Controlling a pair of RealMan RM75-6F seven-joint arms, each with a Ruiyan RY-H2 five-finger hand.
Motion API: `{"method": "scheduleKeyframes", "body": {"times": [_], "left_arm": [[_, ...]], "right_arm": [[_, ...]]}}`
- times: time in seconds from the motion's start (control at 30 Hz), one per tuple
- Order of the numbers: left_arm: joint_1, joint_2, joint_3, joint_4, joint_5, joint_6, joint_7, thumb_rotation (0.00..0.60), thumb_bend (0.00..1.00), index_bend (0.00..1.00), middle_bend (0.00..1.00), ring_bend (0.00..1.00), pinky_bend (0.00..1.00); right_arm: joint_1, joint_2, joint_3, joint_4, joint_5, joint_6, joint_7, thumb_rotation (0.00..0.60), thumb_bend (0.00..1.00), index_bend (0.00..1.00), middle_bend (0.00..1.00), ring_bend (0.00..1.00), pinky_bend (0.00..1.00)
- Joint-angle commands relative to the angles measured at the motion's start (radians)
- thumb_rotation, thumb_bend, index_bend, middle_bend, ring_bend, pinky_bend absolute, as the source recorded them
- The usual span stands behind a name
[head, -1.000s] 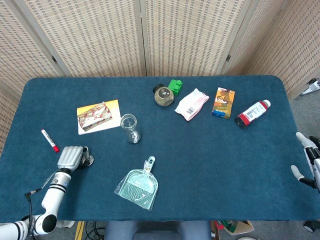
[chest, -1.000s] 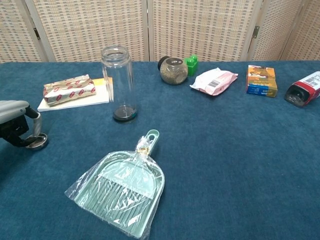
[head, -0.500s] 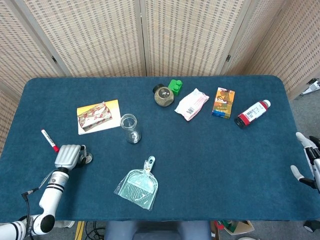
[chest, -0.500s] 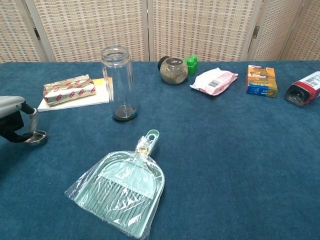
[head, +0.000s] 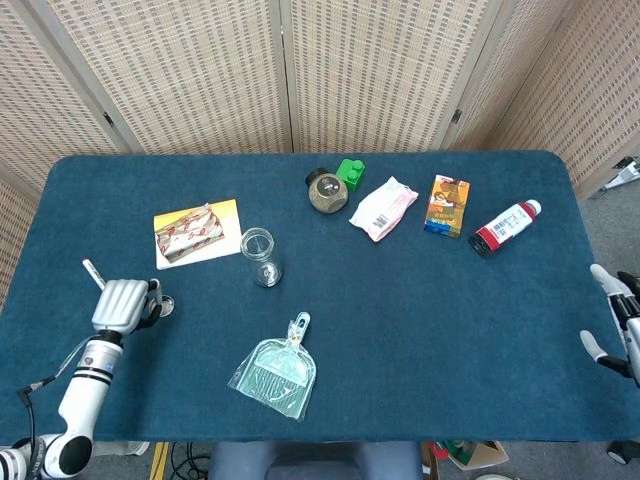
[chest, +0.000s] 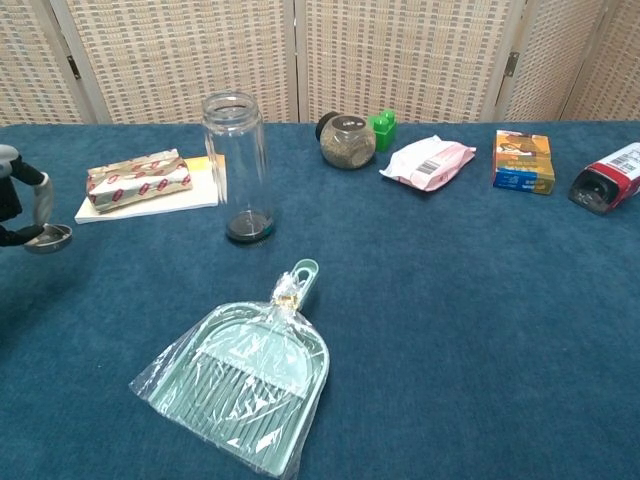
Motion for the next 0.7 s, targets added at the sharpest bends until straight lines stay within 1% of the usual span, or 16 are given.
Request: {"method": "scheduleKeyframes", "body": {"times": [0.03,0.33,0.53,0.7], "left_arm": [[0.003,0.031,-0.019,-0.042,0.026,0.031,-0.015,0.600,0.43,0.63,0.95,0.92,1.00],[-0.014,0.099,-0.078,-0.137,0.095,0.074,-0.072,0.600,0.43,0.63,0.95,0.92,1.00],[-0.046,0.131,-0.120,-0.180,0.120,0.067,-0.104,0.600,0.43,0.63,0.95,0.92,1.00],[-0.077,0.131,-0.142,-0.189,0.127,0.049,-0.115,0.600,0.43,0.62,0.95,0.92,1.00]], "right_arm": [[0.001,0.001,0.001,-0.003,-0.002,0.000,-0.002,0.600,0.30,0.02,0.19,0.08,0.23],[0.004,0.009,0.002,-0.021,-0.006,0.002,-0.014,0.600,0.30,0.02,0.19,0.08,0.23],[0.003,0.020,0.002,-0.040,-0.009,0.005,-0.032,0.600,0.30,0.02,0.19,0.08,0.23],[0.003,0.024,0.001,-0.055,-0.013,0.006,-0.048,0.600,0.30,0.02,0.19,0.08,0.23]]}}
